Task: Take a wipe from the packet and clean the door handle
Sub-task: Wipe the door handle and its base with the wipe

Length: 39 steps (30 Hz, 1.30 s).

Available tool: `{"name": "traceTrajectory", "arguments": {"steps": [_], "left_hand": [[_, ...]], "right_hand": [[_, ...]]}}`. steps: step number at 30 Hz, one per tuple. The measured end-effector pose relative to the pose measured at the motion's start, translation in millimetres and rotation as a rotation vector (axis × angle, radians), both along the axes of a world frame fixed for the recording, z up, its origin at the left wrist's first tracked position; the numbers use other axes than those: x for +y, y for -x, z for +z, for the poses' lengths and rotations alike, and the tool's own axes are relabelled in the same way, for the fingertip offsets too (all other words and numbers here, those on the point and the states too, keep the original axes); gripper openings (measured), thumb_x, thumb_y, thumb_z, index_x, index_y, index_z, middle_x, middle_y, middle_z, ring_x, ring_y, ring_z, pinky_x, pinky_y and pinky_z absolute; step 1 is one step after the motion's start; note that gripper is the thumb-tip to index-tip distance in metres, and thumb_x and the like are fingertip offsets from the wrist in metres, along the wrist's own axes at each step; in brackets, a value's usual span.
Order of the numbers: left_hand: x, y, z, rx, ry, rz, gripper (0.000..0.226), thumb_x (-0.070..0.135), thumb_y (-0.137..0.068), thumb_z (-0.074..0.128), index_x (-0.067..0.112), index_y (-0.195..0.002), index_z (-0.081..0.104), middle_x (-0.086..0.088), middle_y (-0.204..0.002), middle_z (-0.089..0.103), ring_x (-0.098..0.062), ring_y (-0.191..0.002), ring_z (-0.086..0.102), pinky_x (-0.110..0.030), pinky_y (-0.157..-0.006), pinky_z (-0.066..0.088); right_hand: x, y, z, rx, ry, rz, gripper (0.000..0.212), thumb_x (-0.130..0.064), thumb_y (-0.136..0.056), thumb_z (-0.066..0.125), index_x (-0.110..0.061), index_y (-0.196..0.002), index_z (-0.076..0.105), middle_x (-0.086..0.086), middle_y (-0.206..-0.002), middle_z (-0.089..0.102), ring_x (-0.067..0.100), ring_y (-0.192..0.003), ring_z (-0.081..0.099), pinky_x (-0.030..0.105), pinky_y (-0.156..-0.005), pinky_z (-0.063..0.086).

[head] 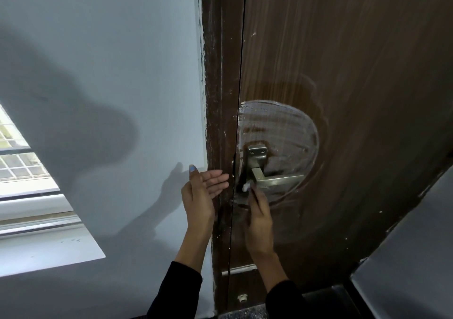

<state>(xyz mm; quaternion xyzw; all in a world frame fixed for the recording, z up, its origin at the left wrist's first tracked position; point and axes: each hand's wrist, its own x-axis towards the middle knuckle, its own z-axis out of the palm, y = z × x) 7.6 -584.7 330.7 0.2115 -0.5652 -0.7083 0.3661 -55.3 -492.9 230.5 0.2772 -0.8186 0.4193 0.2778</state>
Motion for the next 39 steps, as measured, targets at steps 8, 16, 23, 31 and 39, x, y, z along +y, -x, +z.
{"name": "traceTrajectory", "arguments": {"steps": [8,16,23,31,39], "left_hand": [[0,4,-1,-0.010,0.015,-0.021,0.061,0.042,-0.101,0.017,0.012,-0.085,0.068,-0.006,-0.084,0.074,-0.020,-0.078,0.072,-0.026,-0.075,0.055],[-4,7,1,-0.038,0.040,-0.034,0.060,0.041,-0.102,0.016,0.012,-0.087,0.067,-0.007,-0.086,0.073,-0.021,-0.081,0.071,-0.029,-0.079,0.054],[-4,16,5,-0.043,0.030,-0.044,0.060,0.042,-0.102,0.017,0.013,-0.086,0.067,-0.005,-0.084,0.073,-0.019,-0.079,0.071,-0.030,-0.078,0.054],[3,26,9,-0.037,0.036,-0.072,0.061,0.042,-0.102,0.017,0.015,-0.083,0.068,0.000,-0.078,0.073,-0.014,-0.072,0.070,-0.028,-0.074,0.054],[0,23,7,-0.010,0.044,-0.049,0.061,0.043,-0.102,0.017,0.016,-0.082,0.068,0.003,-0.073,0.074,-0.013,-0.071,0.071,-0.023,-0.068,0.052]], "right_hand": [[-22,12,32,-0.372,0.631,-0.222,0.015,0.010,-0.073,0.068,-0.003,-0.081,0.069,0.014,-0.086,0.065,0.009,-0.071,0.056,-0.006,-0.064,0.037],[-24,26,41,-0.677,0.933,-0.354,0.019,0.003,-0.084,0.058,-0.003,-0.101,0.064,0.009,-0.097,0.065,0.015,-0.089,0.060,0.023,-0.076,0.047],[-33,13,38,-0.711,0.948,-0.289,0.019,0.000,-0.081,0.066,-0.016,-0.091,0.061,0.004,-0.090,0.063,0.006,-0.076,0.057,0.009,-0.061,0.042],[-31,13,71,-1.506,1.554,0.085,0.027,0.011,-0.086,0.054,0.006,-0.112,0.053,0.017,-0.086,0.060,0.019,-0.074,0.061,0.020,-0.038,0.051],[-20,8,95,-1.648,1.649,0.482,0.010,0.005,-0.089,0.051,0.007,-0.094,0.060,0.020,-0.089,0.059,0.020,-0.078,0.059,0.020,-0.047,0.056]]}}
